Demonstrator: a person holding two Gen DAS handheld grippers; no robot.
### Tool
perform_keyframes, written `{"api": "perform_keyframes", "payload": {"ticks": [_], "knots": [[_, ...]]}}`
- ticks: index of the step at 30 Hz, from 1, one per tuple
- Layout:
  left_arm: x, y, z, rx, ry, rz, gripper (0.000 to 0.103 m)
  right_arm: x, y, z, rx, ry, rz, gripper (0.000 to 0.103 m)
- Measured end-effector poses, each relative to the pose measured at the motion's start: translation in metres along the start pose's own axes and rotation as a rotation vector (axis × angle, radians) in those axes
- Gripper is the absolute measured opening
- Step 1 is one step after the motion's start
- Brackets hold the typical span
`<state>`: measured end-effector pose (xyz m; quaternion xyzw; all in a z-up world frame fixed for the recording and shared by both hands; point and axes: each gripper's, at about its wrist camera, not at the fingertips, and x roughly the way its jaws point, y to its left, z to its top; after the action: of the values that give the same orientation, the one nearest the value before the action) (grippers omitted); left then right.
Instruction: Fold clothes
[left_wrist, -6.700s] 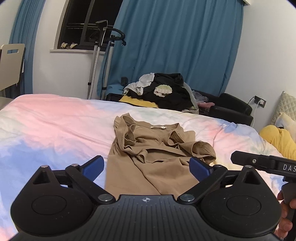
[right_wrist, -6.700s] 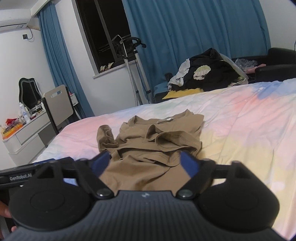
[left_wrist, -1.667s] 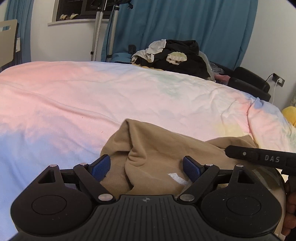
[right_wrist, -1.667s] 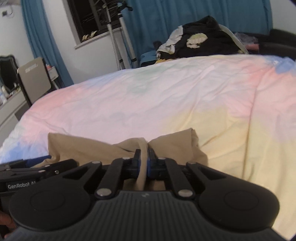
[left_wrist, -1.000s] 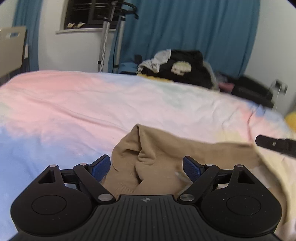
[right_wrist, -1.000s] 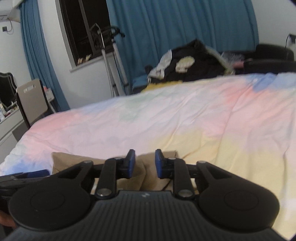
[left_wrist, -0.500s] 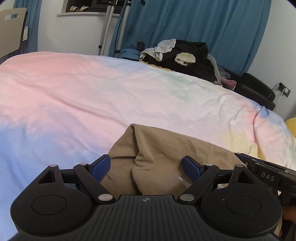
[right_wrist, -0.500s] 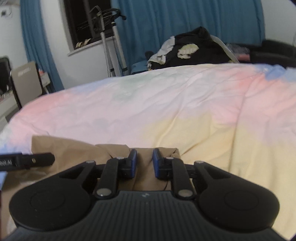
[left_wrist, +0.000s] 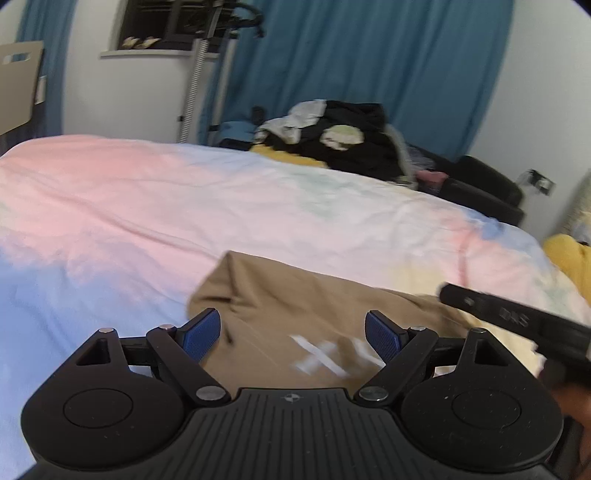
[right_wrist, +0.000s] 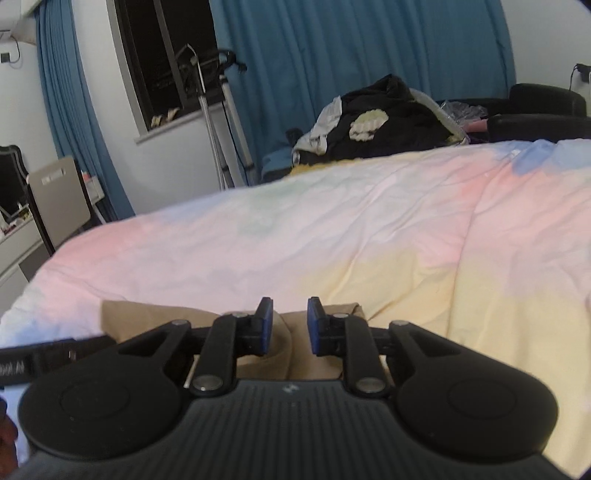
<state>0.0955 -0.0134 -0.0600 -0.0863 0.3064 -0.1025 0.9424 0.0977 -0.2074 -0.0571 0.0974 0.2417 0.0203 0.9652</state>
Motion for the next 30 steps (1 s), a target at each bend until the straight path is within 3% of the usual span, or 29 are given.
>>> {"api": "perform_keyframes", "payload": {"ticks": [6, 10, 18, 22, 30], "knots": [[-0.032, -0.013, -0.012, 0.021, 0.005, -0.035, 0.088, -0.035, 0.013, -0.005, -0.021, 0.032, 0.012, 0.022], [-0.028, -0.013, -0.022, 0.052, 0.026, 0.012, 0.087, -0.047, 0.025, -0.016, -0.045, 0.073, 0.024, 0.022], [-0.01, -0.008, -0.029, 0.062, 0.063, 0.044, 0.088, -0.017, 0.03, -0.042, -0.074, 0.177, 0.011, 0.022], [-0.001, -0.004, -0.032, 0.041, 0.095, 0.038, 0.088, -0.006, 0.029, -0.047, -0.081, 0.184, 0.011, 0.021], [-0.014, -0.009, -0.03, 0.048, 0.061, 0.04, 0.089, -0.007, 0.026, -0.043, -0.054, 0.171, 0.026, 0.021]]}}
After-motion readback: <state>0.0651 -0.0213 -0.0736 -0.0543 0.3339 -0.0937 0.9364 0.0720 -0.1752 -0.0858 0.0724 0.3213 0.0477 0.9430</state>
